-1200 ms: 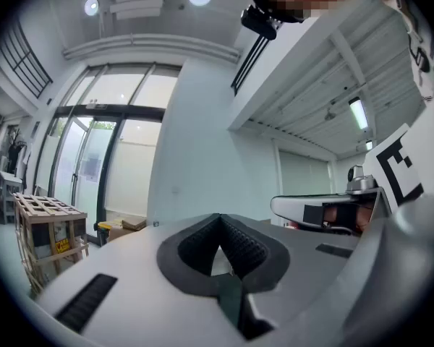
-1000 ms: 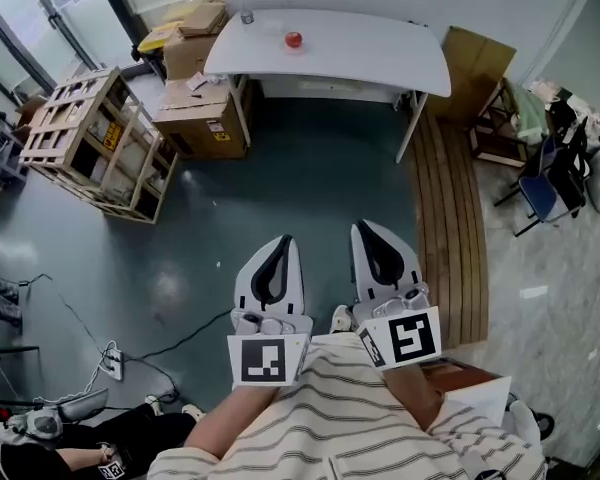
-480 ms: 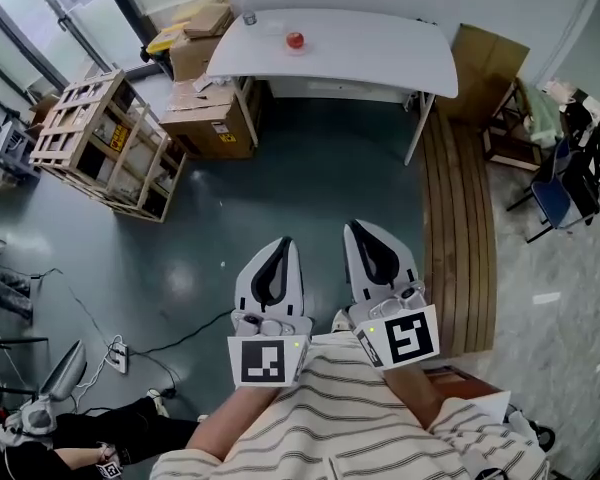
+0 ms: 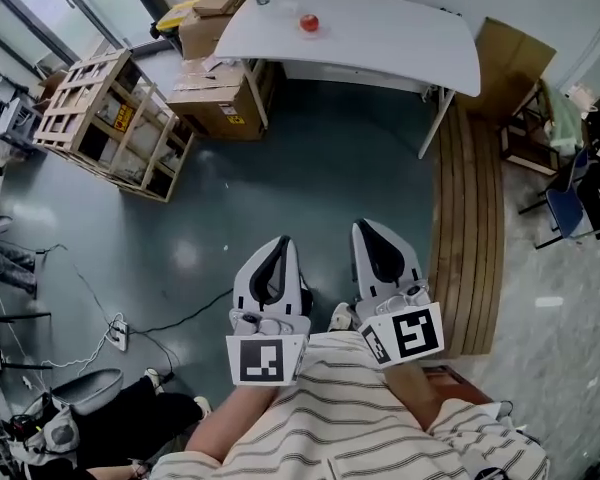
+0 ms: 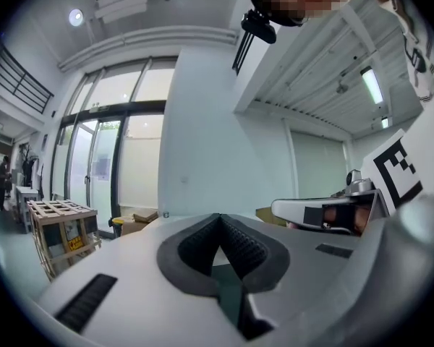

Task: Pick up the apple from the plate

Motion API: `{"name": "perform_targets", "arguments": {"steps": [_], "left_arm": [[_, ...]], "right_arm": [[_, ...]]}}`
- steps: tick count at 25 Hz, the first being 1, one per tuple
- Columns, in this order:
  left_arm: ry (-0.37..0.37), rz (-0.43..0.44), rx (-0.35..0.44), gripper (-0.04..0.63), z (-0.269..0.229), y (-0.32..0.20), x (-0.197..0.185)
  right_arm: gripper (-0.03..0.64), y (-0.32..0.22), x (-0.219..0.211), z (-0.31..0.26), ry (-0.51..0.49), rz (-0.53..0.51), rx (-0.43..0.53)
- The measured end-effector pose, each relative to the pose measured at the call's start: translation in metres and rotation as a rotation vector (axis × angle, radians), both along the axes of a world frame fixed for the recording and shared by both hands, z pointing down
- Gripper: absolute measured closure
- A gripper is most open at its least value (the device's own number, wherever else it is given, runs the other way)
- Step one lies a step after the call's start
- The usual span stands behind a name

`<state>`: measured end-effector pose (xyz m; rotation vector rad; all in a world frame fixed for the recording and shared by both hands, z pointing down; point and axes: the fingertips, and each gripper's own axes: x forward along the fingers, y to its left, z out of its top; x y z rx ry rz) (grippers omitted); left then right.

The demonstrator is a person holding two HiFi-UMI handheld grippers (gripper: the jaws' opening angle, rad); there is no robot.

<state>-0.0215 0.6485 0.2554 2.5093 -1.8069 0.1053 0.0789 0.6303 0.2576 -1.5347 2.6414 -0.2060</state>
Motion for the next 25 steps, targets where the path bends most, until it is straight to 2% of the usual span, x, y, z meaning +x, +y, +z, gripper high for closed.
{"name": "perform_targets", "arguments": {"steps": [6, 15, 25], "left_arm": [[0.04, 0.006, -0.009, 0.591, 0.024, -0.068, -0.028], [0.096, 0.05, 0.034, 0.591, 0.003, -0.216, -0.061], [0.119, 0.104, 0.016, 0.591, 0.01, -0.319, -0.092]], "right_arm": [[0.606, -0.058, -0.032, 0.014, 0.074, -0.003, -0.011], [0.606, -0.208, -0.064, -0.02, 0.121, 0.072, 0.06], [0.606, -0.305, -0.096, -0.013, 0.157, 0.126, 0.023]]}}
